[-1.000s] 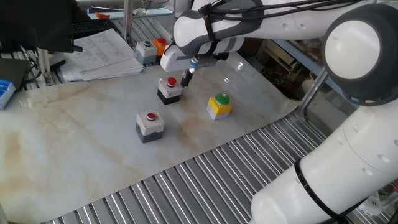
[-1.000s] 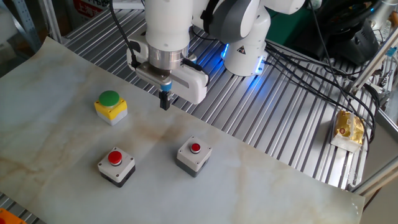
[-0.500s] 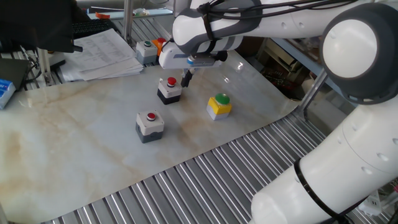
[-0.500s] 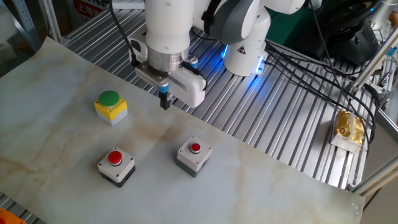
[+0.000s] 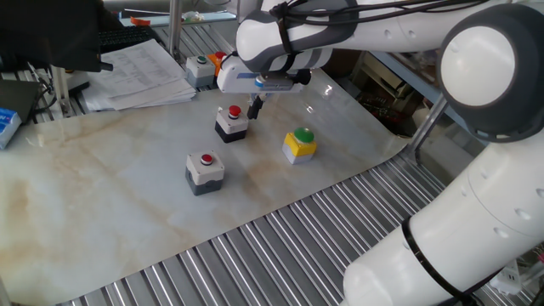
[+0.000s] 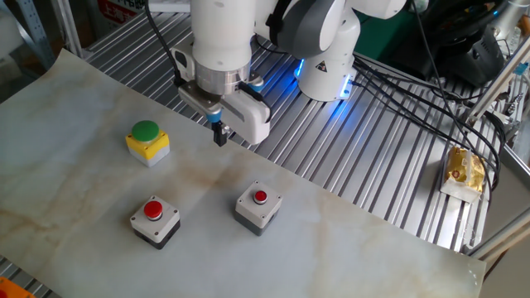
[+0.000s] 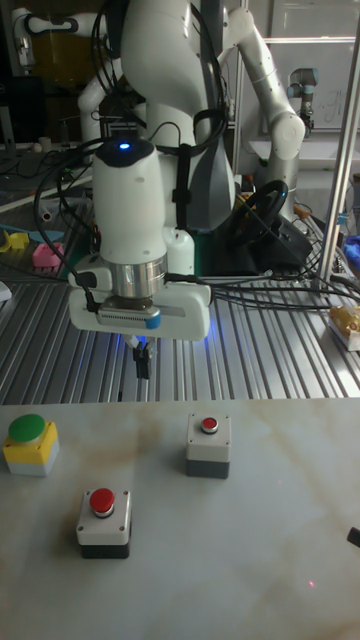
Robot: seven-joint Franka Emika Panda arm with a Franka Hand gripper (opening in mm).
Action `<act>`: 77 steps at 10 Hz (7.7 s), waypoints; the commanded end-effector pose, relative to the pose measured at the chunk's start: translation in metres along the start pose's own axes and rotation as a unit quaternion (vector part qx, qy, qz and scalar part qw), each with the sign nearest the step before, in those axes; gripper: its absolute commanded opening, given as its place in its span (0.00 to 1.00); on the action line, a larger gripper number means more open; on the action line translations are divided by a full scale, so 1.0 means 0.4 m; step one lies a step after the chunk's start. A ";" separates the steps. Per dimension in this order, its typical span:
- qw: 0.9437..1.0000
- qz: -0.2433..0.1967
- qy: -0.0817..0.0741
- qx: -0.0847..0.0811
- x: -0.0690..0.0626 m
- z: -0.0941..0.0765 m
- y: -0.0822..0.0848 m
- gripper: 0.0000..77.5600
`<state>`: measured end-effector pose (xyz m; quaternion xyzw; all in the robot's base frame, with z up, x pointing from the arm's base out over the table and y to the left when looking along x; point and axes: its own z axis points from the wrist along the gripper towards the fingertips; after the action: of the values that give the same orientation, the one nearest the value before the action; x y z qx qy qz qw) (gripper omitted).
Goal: Press three buttons from left to right in sequence
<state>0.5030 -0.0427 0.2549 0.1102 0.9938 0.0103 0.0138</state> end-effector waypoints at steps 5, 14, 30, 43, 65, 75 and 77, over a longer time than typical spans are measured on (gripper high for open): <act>1.000 0.000 -0.004 0.004 0.001 -0.006 -0.001 0.00; 0.996 -0.090 -0.023 0.008 0.019 0.045 -0.093 0.00; 0.995 -0.103 0.006 0.007 -0.054 0.072 -0.348 0.00; 0.995 -0.096 0.007 0.015 -0.071 0.095 -0.470 0.00; 0.995 -0.102 0.006 0.007 -0.108 0.188 -0.499 0.00; 0.995 -0.102 0.006 0.007 -0.116 0.215 -0.498 0.00; 0.995 -0.102 0.004 0.006 -0.116 0.225 -0.503 0.00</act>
<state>0.5065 -0.2460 0.1616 0.0079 0.9999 0.0033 0.0080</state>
